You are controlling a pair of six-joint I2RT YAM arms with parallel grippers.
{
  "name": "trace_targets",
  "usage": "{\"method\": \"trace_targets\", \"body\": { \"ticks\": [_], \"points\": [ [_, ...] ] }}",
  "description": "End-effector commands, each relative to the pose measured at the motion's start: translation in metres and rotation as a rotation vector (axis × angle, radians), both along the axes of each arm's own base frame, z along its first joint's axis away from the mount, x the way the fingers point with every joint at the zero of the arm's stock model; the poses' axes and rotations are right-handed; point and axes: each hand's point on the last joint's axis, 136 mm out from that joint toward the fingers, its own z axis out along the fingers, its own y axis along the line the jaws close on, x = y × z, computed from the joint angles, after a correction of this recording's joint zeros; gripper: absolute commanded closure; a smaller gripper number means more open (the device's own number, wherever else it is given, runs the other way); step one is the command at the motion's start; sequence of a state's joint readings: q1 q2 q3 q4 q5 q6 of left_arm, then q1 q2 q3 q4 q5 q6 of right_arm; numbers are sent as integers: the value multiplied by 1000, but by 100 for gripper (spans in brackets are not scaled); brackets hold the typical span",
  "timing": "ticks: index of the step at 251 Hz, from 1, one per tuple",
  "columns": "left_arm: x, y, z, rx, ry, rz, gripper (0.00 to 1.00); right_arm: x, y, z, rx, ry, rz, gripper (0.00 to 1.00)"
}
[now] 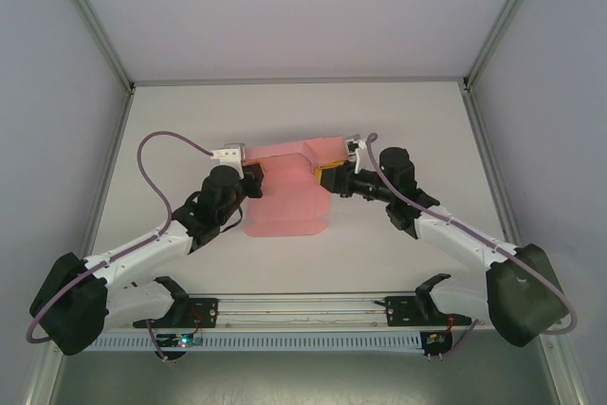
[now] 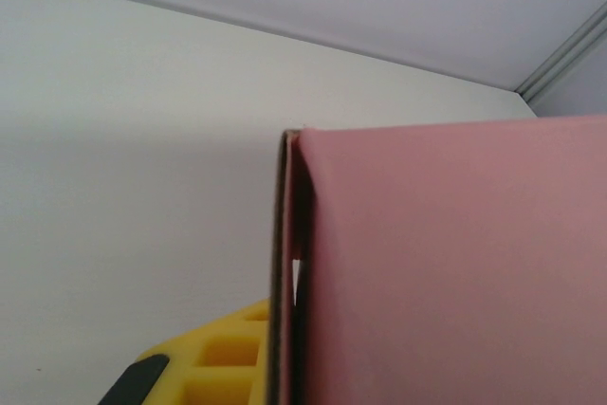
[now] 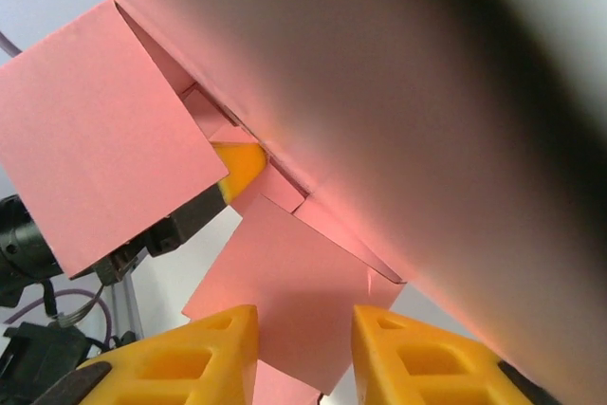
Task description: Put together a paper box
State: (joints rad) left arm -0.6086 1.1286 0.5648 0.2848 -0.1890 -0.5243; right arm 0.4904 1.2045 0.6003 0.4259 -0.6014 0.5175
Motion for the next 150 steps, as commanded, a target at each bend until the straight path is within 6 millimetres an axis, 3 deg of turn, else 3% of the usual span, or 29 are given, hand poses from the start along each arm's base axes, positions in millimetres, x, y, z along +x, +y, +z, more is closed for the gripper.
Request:
{"method": "trace_targets", "body": {
  "ticks": [1, 15, 62, 150],
  "points": [
    [1, -14, 30, -77, -96, -58, 100, 3, 12, 2, -39, -52, 9, 70],
    [2, -13, 31, -87, -97, -45, 100, 9, 11, -6, -105, -55, -33, 75],
    [3, -11, 34, -108, -100, -26, 100, 21, -1, -26, -388, -159, -232, 76],
    [2, -13, 33, -109, -94, -39, 100, 26, -5, -33, -479, -161, -268, 72]
  ]
}}
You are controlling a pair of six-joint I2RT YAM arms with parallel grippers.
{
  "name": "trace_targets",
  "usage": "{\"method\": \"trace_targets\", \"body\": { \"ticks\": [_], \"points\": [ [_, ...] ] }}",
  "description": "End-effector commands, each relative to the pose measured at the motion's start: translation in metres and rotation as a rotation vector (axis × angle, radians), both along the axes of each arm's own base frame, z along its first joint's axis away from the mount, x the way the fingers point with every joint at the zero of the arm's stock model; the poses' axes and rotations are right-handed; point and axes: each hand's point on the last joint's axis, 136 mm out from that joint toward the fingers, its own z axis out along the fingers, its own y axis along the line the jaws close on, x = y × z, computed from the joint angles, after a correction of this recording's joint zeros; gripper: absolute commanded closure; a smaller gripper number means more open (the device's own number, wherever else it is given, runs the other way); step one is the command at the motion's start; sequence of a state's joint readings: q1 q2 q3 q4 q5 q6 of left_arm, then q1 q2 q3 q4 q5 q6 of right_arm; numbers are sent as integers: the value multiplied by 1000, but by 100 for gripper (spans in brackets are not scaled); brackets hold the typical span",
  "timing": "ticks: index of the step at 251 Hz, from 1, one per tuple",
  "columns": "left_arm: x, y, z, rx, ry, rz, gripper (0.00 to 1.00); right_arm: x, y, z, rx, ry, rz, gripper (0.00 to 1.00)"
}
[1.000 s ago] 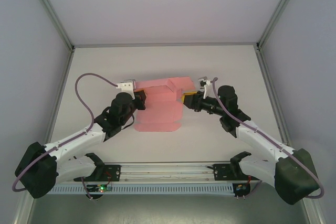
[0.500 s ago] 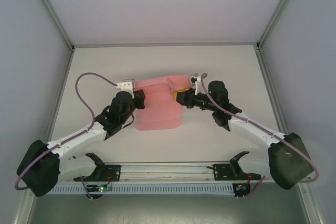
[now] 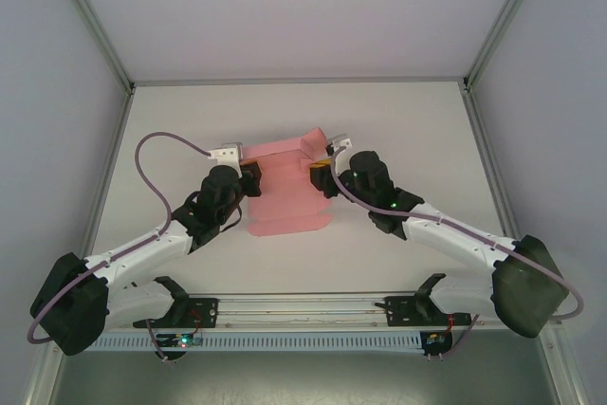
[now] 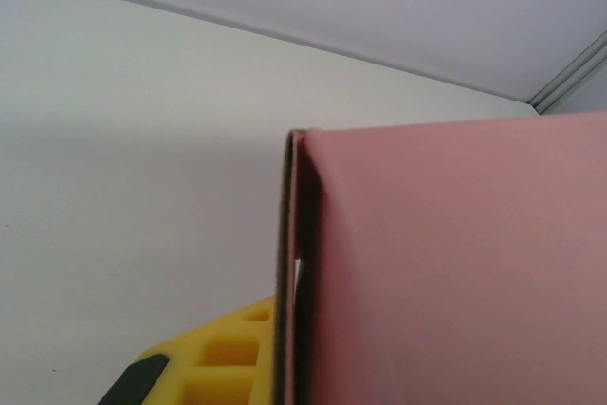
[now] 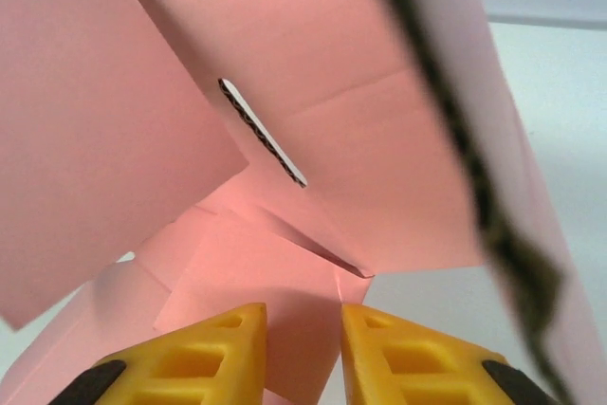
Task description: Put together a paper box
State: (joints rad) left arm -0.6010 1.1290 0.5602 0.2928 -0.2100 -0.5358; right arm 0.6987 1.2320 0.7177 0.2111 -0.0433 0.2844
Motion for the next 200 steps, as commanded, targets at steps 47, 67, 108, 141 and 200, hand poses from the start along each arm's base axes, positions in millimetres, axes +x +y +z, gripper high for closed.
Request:
{"method": "trace_targets", "body": {
  "ticks": [47, 67, 108, 141, 200],
  "points": [
    [-1, -9, 17, -40, -54, -31, 100, -9, -9, 11, -94, -29, 37, 60],
    [-3, -4, 10, -28, -37, -17, 100, -16, -21, 29, -64, -52, 37, 60],
    [-8, -2, 2, -30, -19, -26, 100, -30, -60, 56, 13, -100, 4, 38],
    [-11, -5, 2, -22, -14, -65, 100, -27, -100, 78, 40, -185, -85, 28],
    [-19, -10, 5, -19, -20, -120, 100, -25, -109, 91, 117, -219, 35, 18]
  ]
}}
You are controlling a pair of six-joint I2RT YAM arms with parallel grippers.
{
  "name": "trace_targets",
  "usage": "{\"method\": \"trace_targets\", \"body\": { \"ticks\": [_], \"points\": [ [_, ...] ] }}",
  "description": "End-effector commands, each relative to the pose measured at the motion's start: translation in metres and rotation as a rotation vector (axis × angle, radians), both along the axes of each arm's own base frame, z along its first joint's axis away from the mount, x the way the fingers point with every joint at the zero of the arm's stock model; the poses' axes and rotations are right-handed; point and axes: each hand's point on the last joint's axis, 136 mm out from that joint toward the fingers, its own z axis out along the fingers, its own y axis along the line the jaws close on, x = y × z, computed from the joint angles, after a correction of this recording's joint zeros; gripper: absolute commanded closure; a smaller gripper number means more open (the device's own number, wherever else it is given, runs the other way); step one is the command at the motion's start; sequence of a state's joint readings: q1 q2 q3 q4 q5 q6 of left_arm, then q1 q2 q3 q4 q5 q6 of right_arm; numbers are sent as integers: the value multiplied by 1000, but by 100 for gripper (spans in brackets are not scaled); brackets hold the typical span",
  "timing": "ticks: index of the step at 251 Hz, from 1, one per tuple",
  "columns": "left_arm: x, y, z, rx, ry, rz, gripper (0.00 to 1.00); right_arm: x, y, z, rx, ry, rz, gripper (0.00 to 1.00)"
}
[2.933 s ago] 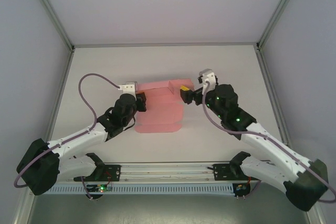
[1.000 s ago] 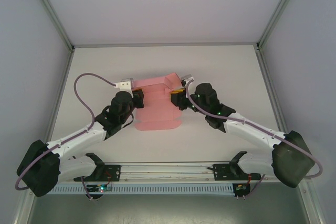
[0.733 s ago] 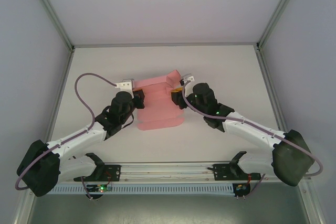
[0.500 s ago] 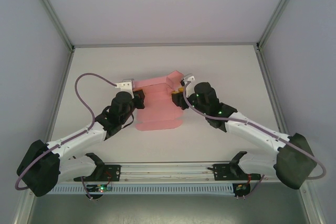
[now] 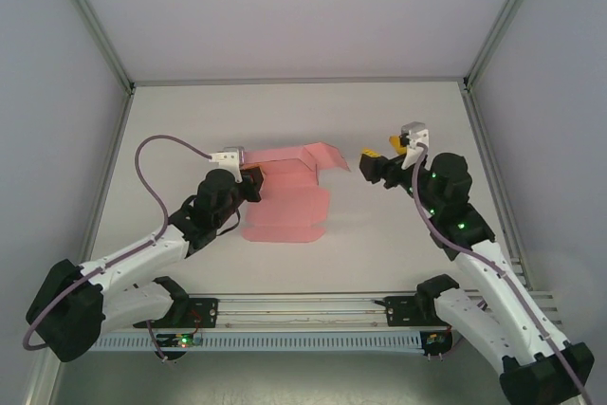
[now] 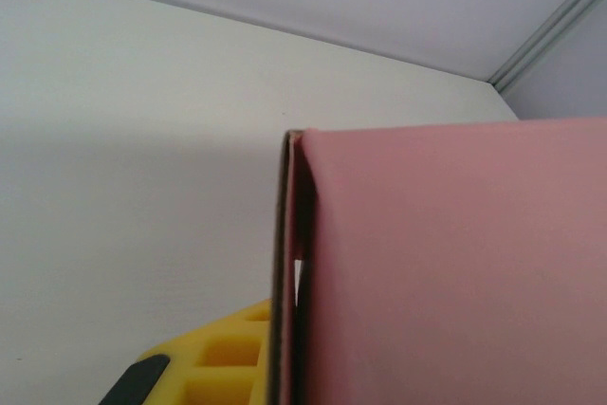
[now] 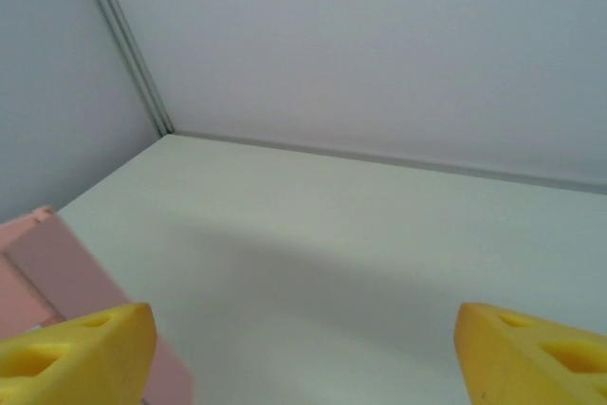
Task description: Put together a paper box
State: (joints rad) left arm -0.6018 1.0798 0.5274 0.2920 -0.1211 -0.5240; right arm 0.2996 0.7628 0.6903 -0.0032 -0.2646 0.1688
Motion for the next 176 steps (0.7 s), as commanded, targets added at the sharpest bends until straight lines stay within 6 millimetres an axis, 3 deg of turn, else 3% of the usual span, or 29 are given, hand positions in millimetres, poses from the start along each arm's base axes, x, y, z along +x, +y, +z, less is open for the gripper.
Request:
{"method": "trace_targets", "body": {
  "ticks": [1, 46, 69, 91, 123, 176],
  "points": [
    [-5, -1, 5, 5, -20, -32, 100, -9, 21, -7, 24, 9, 199, 18],
    [-6, 0, 6, 14, -23, -33, 100, -34, 59, -9, 28, 5, 545, 15],
    [-6, -1, 5, 17, -20, -42, 100, -29, 65, -12, 33, 29, 570, 16],
    [-8, -5, 7, 10, -27, -65, 100, -19, 66, -16, 29, 64, 559, 25],
    [-8, -6, 8, 12, -30, -74, 100, -11, 71, -19, 18, 83, 575, 27],
    [-7, -6, 6, 12, -22, -70, 100, -24, 90, -21, 14, 90, 700, 29]
  ]
}}
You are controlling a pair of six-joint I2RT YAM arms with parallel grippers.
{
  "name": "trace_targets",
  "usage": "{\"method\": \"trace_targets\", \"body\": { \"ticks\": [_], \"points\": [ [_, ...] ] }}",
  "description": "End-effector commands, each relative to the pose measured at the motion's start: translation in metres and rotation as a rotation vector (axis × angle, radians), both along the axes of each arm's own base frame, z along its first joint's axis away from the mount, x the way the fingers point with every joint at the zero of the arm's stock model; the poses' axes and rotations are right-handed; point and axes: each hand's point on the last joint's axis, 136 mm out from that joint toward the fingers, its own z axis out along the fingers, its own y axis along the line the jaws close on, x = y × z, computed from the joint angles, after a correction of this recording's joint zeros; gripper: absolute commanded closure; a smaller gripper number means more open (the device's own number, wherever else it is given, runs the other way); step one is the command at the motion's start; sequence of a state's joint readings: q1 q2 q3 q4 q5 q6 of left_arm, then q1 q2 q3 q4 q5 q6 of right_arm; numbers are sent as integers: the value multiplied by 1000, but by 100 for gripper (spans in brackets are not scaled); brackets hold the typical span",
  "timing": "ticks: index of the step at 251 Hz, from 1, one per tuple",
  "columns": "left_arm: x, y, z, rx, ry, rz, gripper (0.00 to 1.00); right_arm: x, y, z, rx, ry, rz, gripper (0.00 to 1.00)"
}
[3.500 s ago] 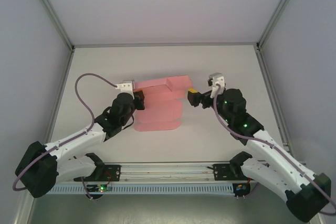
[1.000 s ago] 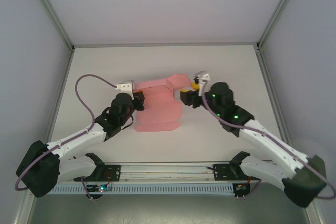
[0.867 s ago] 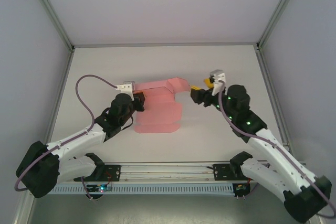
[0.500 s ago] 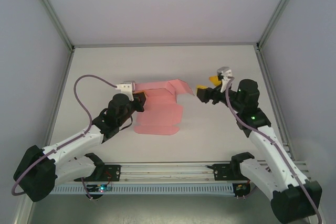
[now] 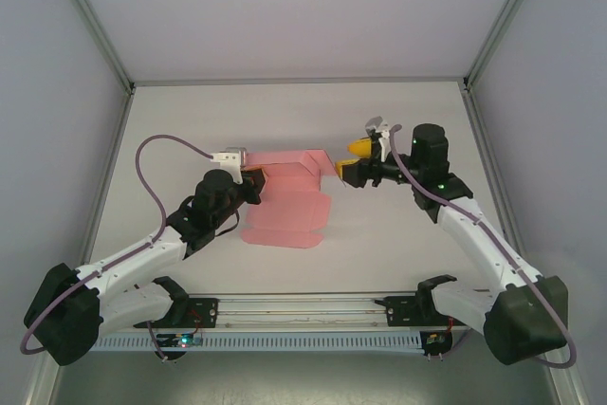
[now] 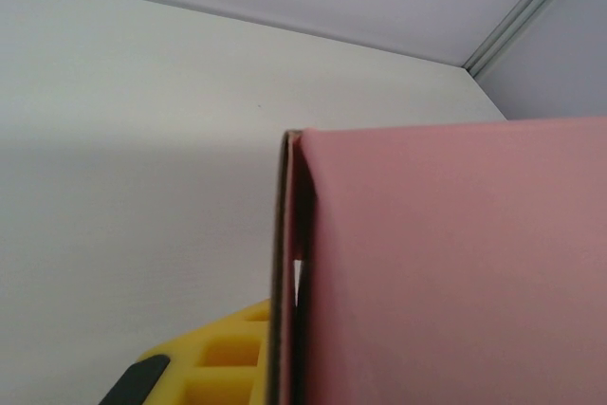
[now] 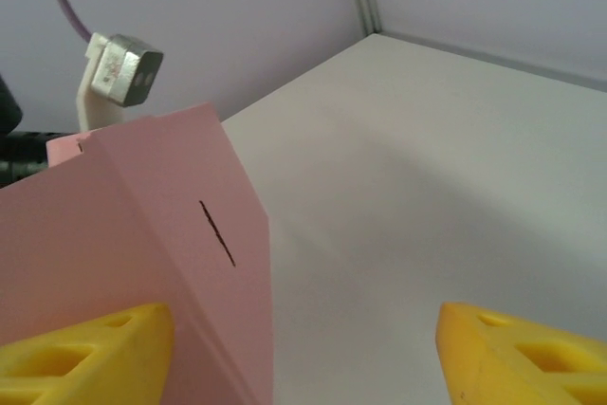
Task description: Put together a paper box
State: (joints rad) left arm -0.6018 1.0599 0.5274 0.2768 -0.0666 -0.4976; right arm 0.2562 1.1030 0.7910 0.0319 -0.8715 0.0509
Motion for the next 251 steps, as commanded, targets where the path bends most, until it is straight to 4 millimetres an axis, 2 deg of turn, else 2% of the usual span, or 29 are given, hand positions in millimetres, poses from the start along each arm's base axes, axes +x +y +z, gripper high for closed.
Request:
{"method": "trace_targets", "body": {
  "ticks": [1, 27, 51, 117, 164, 251],
  "points": [
    [0, 0, 3, 8, -16, -9, 100, -18, 17, 14, 18, -54, 134, 29],
    [2, 0, 4, 7, -13, -2, 100, -27, 26, 7, -14, -48, 171, 28],
    [3, 0, 2, 20, -3, -2, 100, -28, 26, -2, -65, -51, 161, 27],
    [1, -6, 3, 13, -8, -38, 100, -40, 28, 0, -78, -75, 212, 27],
    [-1, -14, 7, 14, -16, -89, 100, -37, 34, -5, -96, -67, 239, 30],
    [6, -9, 9, 17, -6, -37, 100, -33, 59, -15, -145, -31, 261, 38]
  ]
}}
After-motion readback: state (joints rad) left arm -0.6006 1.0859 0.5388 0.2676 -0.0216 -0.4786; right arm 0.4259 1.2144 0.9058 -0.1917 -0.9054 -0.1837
